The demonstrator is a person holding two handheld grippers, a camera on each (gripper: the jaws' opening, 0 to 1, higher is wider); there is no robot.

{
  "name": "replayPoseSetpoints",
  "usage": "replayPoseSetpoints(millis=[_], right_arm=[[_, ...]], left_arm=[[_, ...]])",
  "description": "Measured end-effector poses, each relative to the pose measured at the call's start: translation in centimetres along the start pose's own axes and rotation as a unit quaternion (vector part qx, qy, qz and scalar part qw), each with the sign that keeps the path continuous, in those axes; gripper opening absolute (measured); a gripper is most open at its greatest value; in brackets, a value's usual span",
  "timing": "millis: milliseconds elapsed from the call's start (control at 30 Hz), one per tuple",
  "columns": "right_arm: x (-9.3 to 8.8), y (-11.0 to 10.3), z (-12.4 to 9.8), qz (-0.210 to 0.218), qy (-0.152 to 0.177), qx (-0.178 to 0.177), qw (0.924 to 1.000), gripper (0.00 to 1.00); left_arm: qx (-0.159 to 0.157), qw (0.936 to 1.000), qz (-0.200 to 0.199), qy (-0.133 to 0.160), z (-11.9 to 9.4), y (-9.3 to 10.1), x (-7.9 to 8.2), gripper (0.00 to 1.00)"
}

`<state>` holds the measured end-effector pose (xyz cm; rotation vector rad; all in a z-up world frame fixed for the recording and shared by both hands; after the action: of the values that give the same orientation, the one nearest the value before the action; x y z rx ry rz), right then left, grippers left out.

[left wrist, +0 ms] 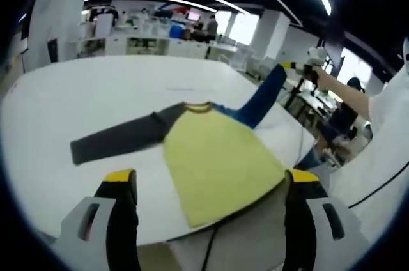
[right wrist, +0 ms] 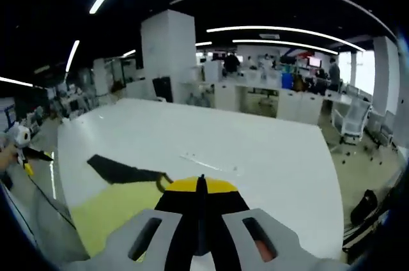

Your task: Fold the garment on the visible template until the final outline fits inside the template.

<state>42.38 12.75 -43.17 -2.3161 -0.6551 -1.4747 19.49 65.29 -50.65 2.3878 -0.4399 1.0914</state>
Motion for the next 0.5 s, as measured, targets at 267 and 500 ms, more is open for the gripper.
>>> replayPoseSetpoints(millis=[267, 500], right_arm=[[1.8, -4.1, 2.3, -0.014, -0.003, 0.041, 0.9990, 0.02], [2.5, -7.7, 5.3, -0.029, -0.021, 0.064, 0.9973, 0.02]], left_arm=[[0.001, 0.9999, -0.010, 0.009, -0.8, -1.0, -0.7, 0.92], [-0.003, 0.9997, -0.016, 0.020, -1.9, -1.4, -1.1, 0.92]])
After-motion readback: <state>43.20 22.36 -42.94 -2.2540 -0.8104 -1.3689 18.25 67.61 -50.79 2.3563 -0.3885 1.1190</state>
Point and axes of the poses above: the point that each gripper's makers call its tool centre point, and the gripper's own axes: z roughly forward along the fingers, y roughly to its right, x roughly out of its top, the point moved 10 cm from there along -z, roughly backward along the fingers, and after that the axes turned 3 degrees about -y, right-handed, at the moved point
